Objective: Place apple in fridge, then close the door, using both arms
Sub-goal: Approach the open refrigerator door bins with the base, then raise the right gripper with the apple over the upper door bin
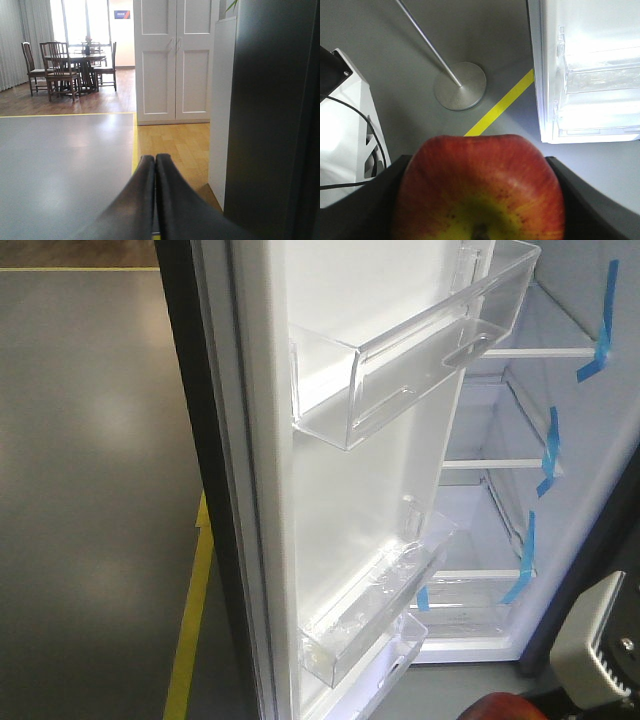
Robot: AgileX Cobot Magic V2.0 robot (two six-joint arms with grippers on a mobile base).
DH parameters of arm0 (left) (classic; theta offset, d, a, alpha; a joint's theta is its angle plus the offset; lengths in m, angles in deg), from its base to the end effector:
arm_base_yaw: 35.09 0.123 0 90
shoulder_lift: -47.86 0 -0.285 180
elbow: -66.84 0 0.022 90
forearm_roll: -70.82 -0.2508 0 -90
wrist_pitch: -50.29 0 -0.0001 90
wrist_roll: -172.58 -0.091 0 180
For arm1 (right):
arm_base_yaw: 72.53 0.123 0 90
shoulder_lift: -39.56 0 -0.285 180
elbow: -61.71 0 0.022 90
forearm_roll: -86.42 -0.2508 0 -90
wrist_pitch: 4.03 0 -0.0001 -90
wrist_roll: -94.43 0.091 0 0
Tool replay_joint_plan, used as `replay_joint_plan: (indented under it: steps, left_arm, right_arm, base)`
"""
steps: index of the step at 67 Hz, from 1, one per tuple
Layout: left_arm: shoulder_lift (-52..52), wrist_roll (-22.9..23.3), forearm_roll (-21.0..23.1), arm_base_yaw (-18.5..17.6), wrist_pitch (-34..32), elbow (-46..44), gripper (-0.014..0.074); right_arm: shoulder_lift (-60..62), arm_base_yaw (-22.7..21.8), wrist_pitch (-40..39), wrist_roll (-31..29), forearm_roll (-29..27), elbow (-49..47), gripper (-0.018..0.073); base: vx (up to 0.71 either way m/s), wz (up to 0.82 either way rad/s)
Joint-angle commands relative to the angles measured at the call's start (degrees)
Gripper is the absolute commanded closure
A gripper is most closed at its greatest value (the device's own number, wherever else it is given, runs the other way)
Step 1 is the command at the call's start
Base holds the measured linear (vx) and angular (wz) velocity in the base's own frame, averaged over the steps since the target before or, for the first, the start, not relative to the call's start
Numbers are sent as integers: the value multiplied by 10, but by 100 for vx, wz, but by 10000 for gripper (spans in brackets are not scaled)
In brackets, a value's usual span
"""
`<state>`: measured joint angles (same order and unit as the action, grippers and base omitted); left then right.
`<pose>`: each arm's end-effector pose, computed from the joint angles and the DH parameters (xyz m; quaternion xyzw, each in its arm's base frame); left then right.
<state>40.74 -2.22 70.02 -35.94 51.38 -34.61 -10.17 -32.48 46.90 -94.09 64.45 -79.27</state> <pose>0.0565 -0.0008 0.2042 -0.0214 0.6865 -0.0332 0.7261 0.0785 0.1005 0.3036 -0.3227 0.8654 0.2654 0.2766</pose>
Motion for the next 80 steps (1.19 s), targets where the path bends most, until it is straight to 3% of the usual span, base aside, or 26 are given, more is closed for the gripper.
replay_joint_plan:
  steps: [1,59,70,80]
  left_arm:
    - [7,5,2,1,-43,-9,603]
    - [7,5,2,1,-43,-9,603]
    - [7,5,2,1,-43,-9,603]
    - [7,5,2,1,-43,-9,603]
  right_arm:
    - [2,-1,-33,-4,-12,-16,400]
    - [1,-1,-59,-5,-8,-16,400]
    - [1,-1,-98,-9,86,-16,400]
    - [-2,-1,-125,85,216,-19,400]
  base:
    - [0,0]
    - [0,0]
    - [0,0]
    - [0,0]
